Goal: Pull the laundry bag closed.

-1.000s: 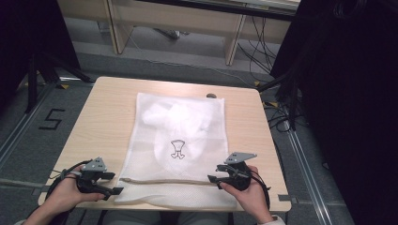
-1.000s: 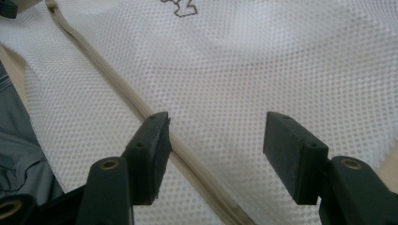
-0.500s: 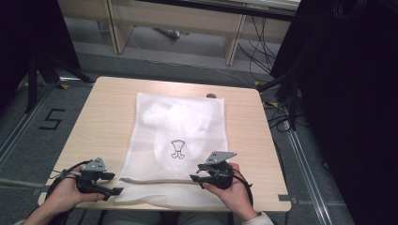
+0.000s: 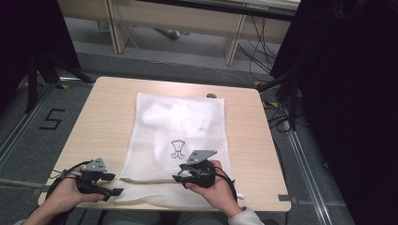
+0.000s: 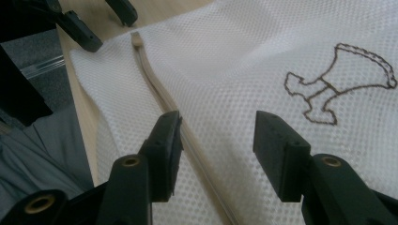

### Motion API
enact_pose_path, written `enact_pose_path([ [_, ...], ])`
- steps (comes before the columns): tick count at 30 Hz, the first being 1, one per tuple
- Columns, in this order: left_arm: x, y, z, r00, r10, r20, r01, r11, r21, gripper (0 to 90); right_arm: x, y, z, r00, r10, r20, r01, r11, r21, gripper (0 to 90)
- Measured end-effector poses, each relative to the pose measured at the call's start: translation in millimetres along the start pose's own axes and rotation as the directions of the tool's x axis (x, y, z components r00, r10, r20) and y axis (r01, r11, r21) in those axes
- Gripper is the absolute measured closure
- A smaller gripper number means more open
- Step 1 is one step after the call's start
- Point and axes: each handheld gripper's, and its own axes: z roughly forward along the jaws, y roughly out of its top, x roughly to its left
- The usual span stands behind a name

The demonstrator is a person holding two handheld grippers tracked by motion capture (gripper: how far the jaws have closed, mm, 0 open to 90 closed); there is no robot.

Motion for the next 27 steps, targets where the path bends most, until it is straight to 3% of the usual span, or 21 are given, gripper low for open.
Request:
enact_pose_path([
  [18, 0.1, -0.3, -0.3, 1.0, 0.003, 0.003, -0.003, 1.0, 0.003, 29.4, 22.1, 33.7, 42.0, 0.9947, -0.071, -0.075, 0.072, 0.997, 0.019, 58.2],
  [20, -0.2, -0.7, -0.4, 0.9999, -0.002, 0.014, 0.002, 1.0, -0.001, 29.4, 24.7, 38.0, 47.0, 0.9924, -0.071, -0.101, 0.075, 0.996, 0.037, 60.0],
  [23, -0.2, -0.8, -0.6, 0.9999, -0.004, 0.015, 0.004, 1.0, -0.002, 29.4, 27.5, 42.7, 52.6, 0.9913, -0.073, -0.11, 0.079, 0.996, 0.05, 61.7],
  [26, -0.7, -0.7, -0.1, 0.9999, -0.004, 0.014, 0.004, 1.0, -0.001, 29.4, 26.8, 48.4, 58.7, 0.9881, -0.115, -0.103, 0.122, 0.991, 0.061, 65.6],
  [27, -0.8, -0.7, 0.1, 0.9999, -0.007, 0.016, 0.007, 1.0, -0.002, 29.4, 28.2, 49.9, 61.1, 0.9888, -0.103, -0.109, 0.11, 0.992, 0.062, 66.1],
])
